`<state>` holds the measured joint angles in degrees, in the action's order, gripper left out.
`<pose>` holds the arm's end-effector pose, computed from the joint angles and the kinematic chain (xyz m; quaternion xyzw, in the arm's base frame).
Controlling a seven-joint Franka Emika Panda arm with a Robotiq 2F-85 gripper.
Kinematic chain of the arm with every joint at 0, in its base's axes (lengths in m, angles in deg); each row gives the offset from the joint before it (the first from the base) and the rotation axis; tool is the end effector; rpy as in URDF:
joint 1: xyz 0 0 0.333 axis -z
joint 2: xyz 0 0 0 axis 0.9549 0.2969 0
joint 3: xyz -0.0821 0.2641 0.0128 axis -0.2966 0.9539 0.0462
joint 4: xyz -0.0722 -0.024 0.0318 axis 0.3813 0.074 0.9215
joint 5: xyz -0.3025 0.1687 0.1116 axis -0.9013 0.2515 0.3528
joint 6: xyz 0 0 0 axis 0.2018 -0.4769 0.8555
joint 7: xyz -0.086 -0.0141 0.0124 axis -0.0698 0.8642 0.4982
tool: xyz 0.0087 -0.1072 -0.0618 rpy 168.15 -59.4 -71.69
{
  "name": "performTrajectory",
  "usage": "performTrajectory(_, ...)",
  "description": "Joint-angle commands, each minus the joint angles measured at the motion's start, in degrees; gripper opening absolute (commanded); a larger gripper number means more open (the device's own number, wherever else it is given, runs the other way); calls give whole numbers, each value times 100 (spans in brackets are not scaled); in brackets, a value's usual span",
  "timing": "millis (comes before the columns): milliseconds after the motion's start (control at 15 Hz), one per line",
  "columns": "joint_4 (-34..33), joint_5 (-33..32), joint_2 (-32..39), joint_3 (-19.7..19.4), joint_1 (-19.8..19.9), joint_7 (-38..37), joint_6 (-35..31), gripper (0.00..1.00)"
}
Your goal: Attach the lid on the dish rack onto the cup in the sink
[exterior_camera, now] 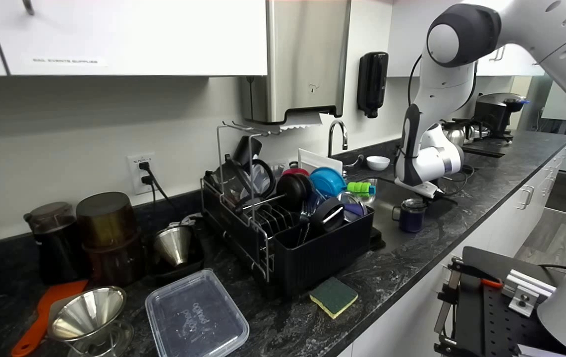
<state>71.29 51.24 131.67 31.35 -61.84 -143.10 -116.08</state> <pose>0.3067 -0.4128 0.0976 0.5670 -0.7921 0.1502 0.1691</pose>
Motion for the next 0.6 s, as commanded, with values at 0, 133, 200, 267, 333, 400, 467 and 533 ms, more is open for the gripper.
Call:
performTrajectory(0, -128, 217, 84, 81, 62, 140, -77, 2)
performTrajectory(133, -166, 231, 89, 100, 73, 142, -73, 2)
performTrajectory(200, -196, 234, 96, 120, 93, 148, -75, 2)
performTrajectory(267, -214, 238, 104, 124, 96, 145, -76, 2)
performTrajectory(333, -228, 239, 107, 131, 103, 147, -74, 2)
performTrajectory(400, -247, 241, 120, 135, 110, 147, -73, 2)
performTrajectory(467, -267, 241, 134, 139, 118, 149, -70, 2)
performTrajectory(533, -285, 239, 156, 130, 118, 151, -81, 2)
